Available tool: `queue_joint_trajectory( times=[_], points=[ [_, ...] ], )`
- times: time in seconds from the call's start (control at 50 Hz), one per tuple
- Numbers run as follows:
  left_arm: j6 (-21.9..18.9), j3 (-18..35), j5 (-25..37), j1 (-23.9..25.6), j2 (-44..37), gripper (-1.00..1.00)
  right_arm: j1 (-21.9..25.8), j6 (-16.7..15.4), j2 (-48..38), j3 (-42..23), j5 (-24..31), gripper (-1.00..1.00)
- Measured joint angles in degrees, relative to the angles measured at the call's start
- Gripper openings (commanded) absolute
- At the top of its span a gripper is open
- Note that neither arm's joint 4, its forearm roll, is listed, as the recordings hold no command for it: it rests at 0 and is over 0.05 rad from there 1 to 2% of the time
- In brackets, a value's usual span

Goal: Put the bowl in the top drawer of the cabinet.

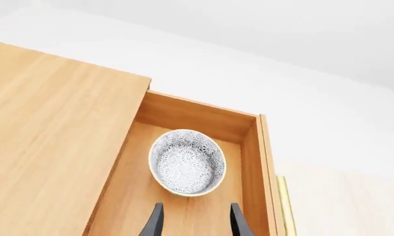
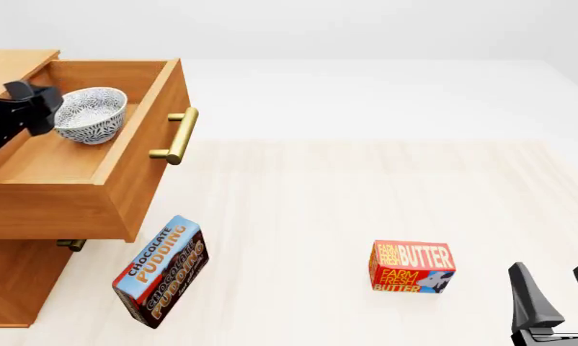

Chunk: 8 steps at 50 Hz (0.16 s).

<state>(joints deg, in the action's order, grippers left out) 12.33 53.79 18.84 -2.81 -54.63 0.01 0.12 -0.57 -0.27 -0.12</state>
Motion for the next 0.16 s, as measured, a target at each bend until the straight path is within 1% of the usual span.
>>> queue_joint_trajectory(
  times=[0.16],
  points=[
    [-1.4, -0.5, 0.9, 1.2, 2.4, 1.00, 0.0, 0.0, 0.0, 0.0, 0.0, 1.00]
  ],
)
